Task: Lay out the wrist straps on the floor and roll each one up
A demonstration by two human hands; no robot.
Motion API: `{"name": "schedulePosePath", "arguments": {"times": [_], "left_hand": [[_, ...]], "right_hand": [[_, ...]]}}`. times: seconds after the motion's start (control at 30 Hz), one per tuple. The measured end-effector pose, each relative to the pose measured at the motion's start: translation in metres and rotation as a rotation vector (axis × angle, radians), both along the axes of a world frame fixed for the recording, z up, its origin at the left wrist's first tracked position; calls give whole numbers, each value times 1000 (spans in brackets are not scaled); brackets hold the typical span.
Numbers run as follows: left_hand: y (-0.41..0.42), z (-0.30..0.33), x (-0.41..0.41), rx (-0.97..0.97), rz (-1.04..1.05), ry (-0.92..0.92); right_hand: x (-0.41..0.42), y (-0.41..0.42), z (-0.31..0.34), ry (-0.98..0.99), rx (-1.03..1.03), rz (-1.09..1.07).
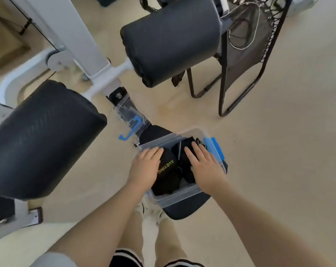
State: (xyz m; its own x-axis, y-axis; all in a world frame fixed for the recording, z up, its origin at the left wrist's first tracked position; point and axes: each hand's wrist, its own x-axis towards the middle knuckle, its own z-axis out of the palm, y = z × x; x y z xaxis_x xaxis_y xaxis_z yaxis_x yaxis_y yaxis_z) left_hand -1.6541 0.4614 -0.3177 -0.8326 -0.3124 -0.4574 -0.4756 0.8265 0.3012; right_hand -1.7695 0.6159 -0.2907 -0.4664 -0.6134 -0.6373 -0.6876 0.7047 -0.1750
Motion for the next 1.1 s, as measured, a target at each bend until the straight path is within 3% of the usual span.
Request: {"name": "schedulePosePath", "arguments": {"times": [0.17, 0.37, 0.47, 0.57, 0.73, 0.83, 0.97, 1.1], "left_hand": [[-10, -4, -3, -92, -215, -83], [-25, 0, -18, -22, -97, -198], [-40, 3, -13, 11, -139, -146], [-53, 3, 0, 144, -95, -104], [-80, 11, 36, 464, 131, -72], [-85, 9, 57, 511, 226, -62], [-76, 2, 71, 641, 556, -134], [-57, -3, 79, 716, 734, -185]], "right_hand": [[-1, -6, -12, 42, 65, 143], [-8, -42, 4, 12, 47, 127], [-6, -69, 22, 127, -136, 85], [-1, -112, 34, 33, -342, 14], [4, -196, 30, -62, -392, 112], [-1, -230, 20, 78, -261, 356], [-4, -246, 7, 247, -40, 615], [-15, -223, 2, 391, -73, 800]]}}
